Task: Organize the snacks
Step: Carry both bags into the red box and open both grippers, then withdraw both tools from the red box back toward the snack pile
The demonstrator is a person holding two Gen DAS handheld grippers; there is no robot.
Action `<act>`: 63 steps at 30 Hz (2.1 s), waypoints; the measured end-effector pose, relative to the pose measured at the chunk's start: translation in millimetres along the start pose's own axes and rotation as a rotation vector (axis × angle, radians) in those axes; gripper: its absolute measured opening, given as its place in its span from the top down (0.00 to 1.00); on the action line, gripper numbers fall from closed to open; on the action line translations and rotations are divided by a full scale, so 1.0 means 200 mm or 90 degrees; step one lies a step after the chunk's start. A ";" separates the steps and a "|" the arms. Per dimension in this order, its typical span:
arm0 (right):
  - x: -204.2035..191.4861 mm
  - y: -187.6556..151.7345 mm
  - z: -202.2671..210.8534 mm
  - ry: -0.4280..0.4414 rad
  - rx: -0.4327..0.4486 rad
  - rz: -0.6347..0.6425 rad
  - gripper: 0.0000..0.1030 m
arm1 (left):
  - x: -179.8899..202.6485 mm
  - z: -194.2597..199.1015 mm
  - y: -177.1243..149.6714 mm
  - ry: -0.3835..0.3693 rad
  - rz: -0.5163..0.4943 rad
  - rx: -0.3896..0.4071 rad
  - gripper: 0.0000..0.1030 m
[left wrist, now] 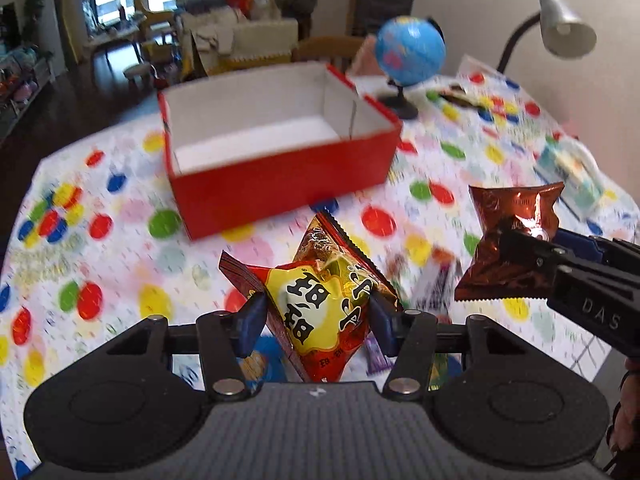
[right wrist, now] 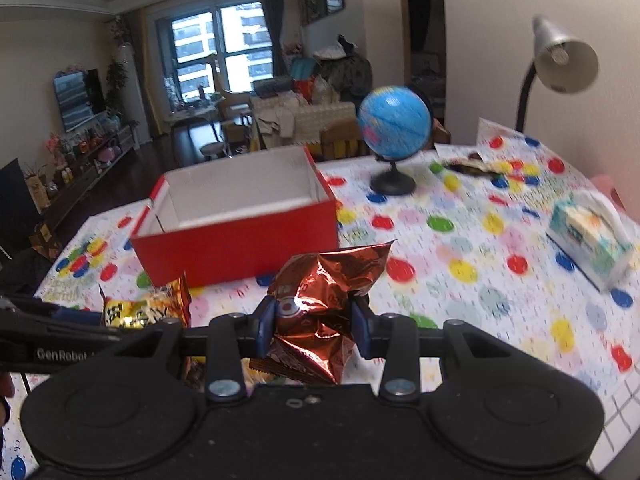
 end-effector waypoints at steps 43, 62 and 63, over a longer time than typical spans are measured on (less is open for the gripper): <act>-0.17 0.50 -1.07 0.176 -0.134 0.109 0.61 | -0.33 -0.71 0.77 0.213 0.048 -0.021 0.46; -0.15 0.55 -1.05 0.228 -0.128 0.136 0.28 | -0.33 -0.63 0.70 0.215 0.122 -0.029 0.35; -0.15 0.56 -1.04 0.230 -0.126 0.139 0.27 | -0.33 -0.61 0.70 0.213 0.127 -0.027 0.35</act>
Point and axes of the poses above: each gripper's, at about its wrist camera, not at the fingertips, and z roughly against the way its jaws point, x to its right, y to its top, the point moved 7 cm from there along -z, roughly the way its jaws point, and after that the axes turned 1 degree about z, right-handed, at the moved point
